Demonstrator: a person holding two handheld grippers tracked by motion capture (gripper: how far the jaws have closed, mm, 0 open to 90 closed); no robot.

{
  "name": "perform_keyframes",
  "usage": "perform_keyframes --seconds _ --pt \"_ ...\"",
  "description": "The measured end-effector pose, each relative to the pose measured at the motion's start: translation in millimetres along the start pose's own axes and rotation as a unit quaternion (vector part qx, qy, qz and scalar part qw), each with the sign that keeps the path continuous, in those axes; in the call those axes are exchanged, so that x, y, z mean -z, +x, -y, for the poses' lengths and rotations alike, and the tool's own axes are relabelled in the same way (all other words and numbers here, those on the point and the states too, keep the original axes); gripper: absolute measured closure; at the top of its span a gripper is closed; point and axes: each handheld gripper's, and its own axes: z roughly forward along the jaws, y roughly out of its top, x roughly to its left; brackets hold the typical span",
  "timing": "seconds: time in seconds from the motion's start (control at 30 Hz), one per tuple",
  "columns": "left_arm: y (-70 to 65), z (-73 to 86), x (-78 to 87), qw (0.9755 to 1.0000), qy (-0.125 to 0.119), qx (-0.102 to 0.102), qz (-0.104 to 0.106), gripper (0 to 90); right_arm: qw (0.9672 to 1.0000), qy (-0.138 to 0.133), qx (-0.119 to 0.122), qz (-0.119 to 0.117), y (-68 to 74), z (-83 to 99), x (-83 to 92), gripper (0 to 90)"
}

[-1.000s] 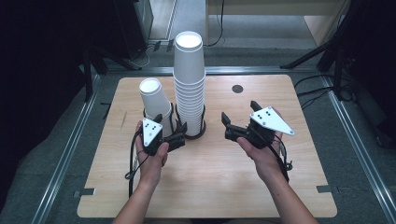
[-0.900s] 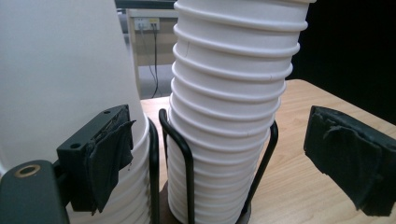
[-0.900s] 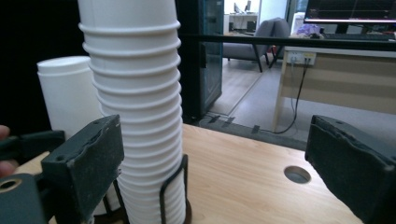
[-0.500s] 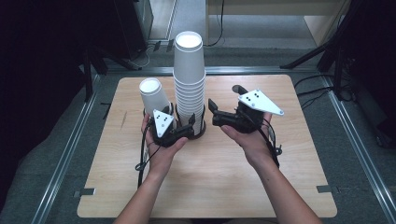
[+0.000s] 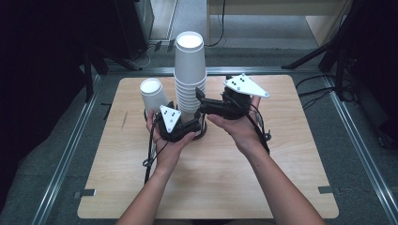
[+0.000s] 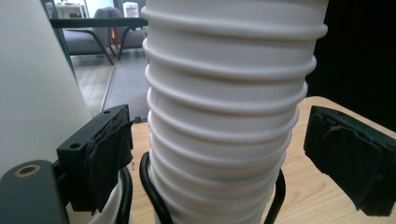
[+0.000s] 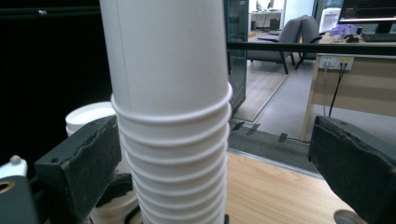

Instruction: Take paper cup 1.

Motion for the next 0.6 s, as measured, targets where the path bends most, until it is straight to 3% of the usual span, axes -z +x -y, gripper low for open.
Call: perform_keyframes --seconds 0.17,0.33,0.6 --pt "-1.6 -3.7 -6.0 0.9999 -0.012 -0.001 -0.006 6.4 1.0000 0.005 0.005 -0.006 7.3 -6.3 -11.4 3.1" --pt "-1.7 -5.9 -11.8 0.9997 -0.023 -0.001 0.004 6.3 0.9998 0.009 0.017 -0.010 16.4 -16.7 -27.2 3.1" --pt "-1.5 -6.3 -18.8 0.9997 -0.022 0.004 0.005 1.7 0.9996 0.024 0.002 -0.012 16.1 -24.9 -50.8 2.4"
